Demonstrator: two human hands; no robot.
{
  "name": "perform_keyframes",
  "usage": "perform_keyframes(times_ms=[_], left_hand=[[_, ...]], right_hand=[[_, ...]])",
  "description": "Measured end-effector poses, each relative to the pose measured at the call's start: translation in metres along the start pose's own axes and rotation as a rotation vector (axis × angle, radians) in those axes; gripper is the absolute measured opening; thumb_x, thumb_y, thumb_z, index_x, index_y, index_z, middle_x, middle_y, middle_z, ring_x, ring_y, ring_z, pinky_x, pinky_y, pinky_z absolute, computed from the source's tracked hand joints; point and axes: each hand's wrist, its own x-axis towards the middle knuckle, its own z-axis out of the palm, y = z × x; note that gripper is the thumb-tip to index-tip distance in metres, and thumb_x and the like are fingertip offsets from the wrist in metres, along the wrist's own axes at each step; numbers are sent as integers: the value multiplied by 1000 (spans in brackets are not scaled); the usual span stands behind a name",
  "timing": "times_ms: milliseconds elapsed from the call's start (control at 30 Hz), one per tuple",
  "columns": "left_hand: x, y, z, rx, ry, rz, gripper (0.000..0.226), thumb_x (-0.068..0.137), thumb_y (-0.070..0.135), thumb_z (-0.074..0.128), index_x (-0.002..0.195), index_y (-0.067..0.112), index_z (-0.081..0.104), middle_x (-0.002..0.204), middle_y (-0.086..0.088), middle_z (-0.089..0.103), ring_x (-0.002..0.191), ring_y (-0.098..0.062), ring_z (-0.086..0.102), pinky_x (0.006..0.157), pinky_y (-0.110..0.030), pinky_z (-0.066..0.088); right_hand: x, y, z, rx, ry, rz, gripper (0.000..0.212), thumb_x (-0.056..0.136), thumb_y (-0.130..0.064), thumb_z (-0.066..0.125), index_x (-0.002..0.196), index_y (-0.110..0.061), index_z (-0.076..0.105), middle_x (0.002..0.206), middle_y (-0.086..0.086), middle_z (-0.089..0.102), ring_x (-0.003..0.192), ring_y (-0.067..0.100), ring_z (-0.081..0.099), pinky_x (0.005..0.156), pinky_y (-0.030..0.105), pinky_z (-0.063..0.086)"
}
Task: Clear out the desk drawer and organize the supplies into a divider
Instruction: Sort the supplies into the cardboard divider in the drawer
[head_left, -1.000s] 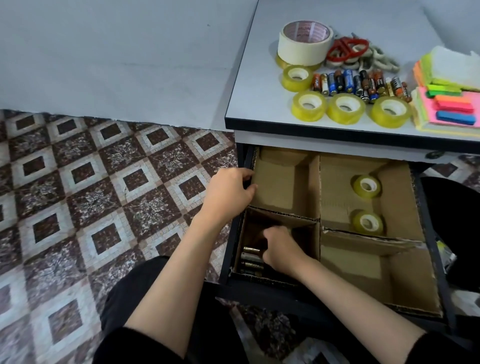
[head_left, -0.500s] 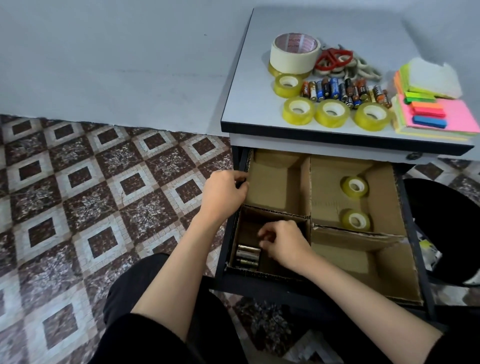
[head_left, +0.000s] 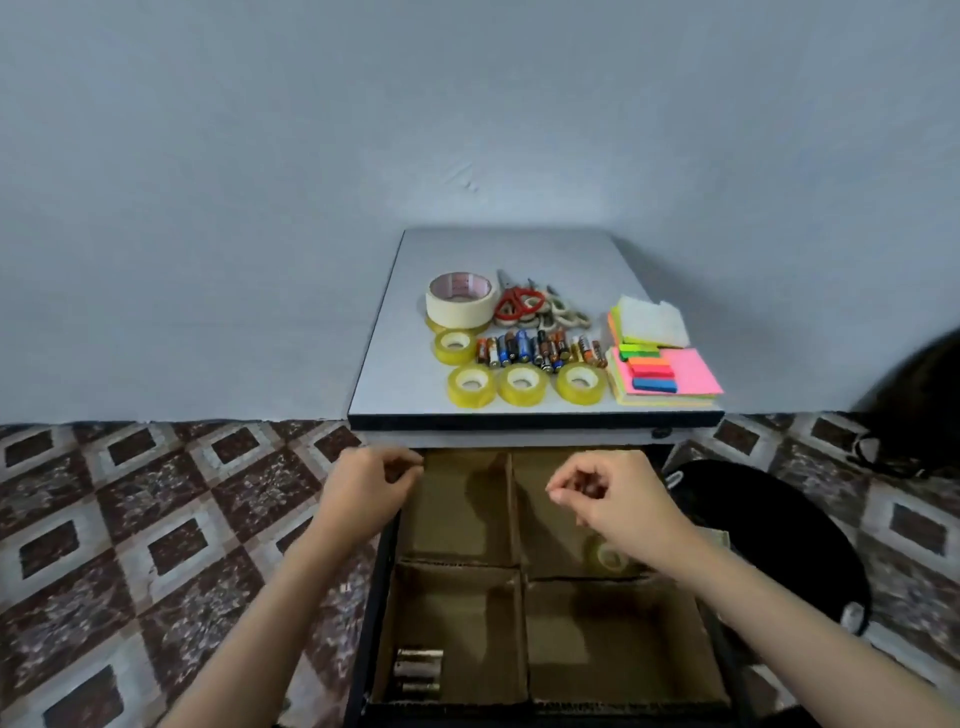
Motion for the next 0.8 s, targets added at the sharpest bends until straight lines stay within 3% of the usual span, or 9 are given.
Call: perform_keyframes(times_ms=[67,133,267,333,500,633,800], left_hand=[[13,9,-12,-7,39,48,14,85,18,66,98,16,72,88,4,71,73,3,59,69,-5,45],[26,19,-23,-13,47,63,10,85,18,67,93,16,72,84,6,70,68,7,55,61,-1,40],[56,39,-39,41,58,126,14,85,23,66,97,17,72,93,4,71,79,-4,58,74,-18,46],[70,48,-44,75,36,144,18,87,26,64,101,17,71,101,4,70,88,-9,60,80,-23,45],[104,61,-42,190,-17,207,25,87,31,63,108,20,69,110,2,67,100,-14,57,84,-26,40],[129,73,-34,268,-85,223,31,85,31,65,114,21,66,116,-4,63,107,-17,53,82,-23,36],[156,90,-23,410,-200,266,39,82,26,67,120,21,58,119,-6,55,114,-21,47,86,-27,39]], right_hand=[[9,4,-22,-16,39,4,20,84,-16,68,73,-32,64,72,-16,61,66,-2,55,62,7,40],[20,8,-42,-56,78,3,11,84,-16,68,78,-25,69,73,-17,61,67,-2,54,59,5,39],[49,16,-75,-167,144,-15,3,81,-17,72,83,-18,72,73,-14,60,60,-3,47,59,13,36],[64,18,-85,-214,155,-16,9,80,-18,72,88,-15,73,76,-11,61,60,-4,47,62,18,38],[100,18,-96,-293,155,-17,14,81,-17,71,94,-15,72,93,-3,70,74,8,50,78,26,44],[126,20,-98,-382,133,-13,16,79,-19,71,95,-19,71,100,-3,70,80,9,52,77,24,41],[150,27,-100,-449,72,20,27,83,-21,68,109,-19,67,115,-2,65,107,17,54,78,23,37]])
